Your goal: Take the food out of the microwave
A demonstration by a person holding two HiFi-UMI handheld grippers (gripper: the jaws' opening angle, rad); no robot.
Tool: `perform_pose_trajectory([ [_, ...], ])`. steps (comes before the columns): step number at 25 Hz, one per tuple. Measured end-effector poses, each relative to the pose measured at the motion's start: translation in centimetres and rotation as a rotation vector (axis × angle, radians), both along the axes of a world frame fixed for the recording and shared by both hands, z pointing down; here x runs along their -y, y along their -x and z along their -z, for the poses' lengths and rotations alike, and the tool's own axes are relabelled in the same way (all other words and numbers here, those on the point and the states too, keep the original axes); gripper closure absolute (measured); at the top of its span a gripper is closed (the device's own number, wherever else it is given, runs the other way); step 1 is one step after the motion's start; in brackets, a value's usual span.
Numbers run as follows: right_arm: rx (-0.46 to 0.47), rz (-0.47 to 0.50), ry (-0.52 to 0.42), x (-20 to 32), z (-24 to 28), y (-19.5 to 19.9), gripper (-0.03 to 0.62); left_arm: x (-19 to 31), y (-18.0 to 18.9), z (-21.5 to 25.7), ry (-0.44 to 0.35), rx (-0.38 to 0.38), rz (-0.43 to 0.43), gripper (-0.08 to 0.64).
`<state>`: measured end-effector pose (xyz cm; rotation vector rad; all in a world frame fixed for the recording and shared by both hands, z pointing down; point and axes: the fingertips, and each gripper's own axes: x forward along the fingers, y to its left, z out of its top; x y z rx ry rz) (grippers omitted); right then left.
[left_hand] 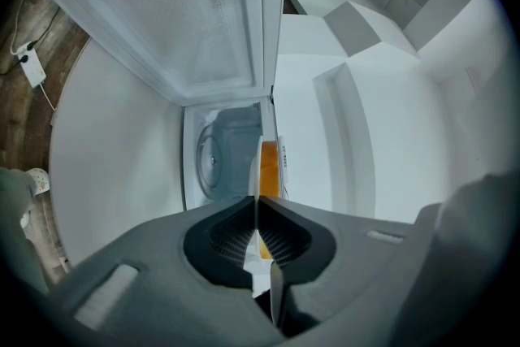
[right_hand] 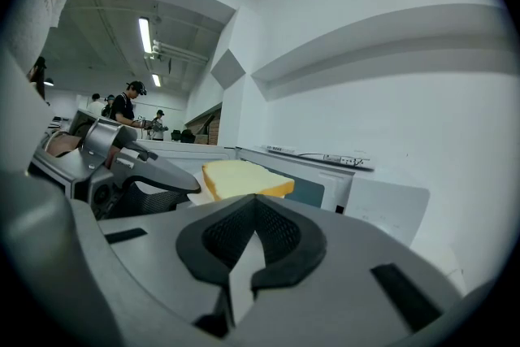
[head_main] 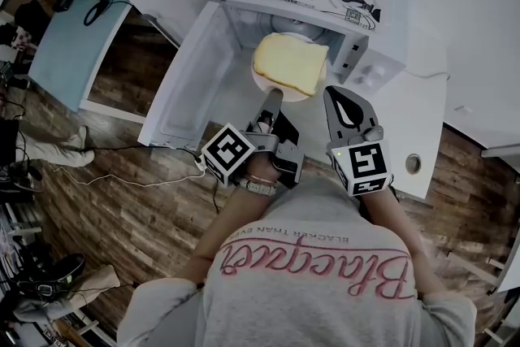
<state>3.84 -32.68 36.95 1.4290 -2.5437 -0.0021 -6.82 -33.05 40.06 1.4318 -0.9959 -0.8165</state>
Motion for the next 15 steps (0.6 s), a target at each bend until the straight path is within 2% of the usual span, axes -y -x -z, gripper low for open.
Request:
perform_pose_trajectory([
  [15,-0.015,-0.026,0.012,0.52,-0.36,-1.02,0.583,0.47,-0.85,-0.01,0.007,-0.018,-0.022,0.541],
])
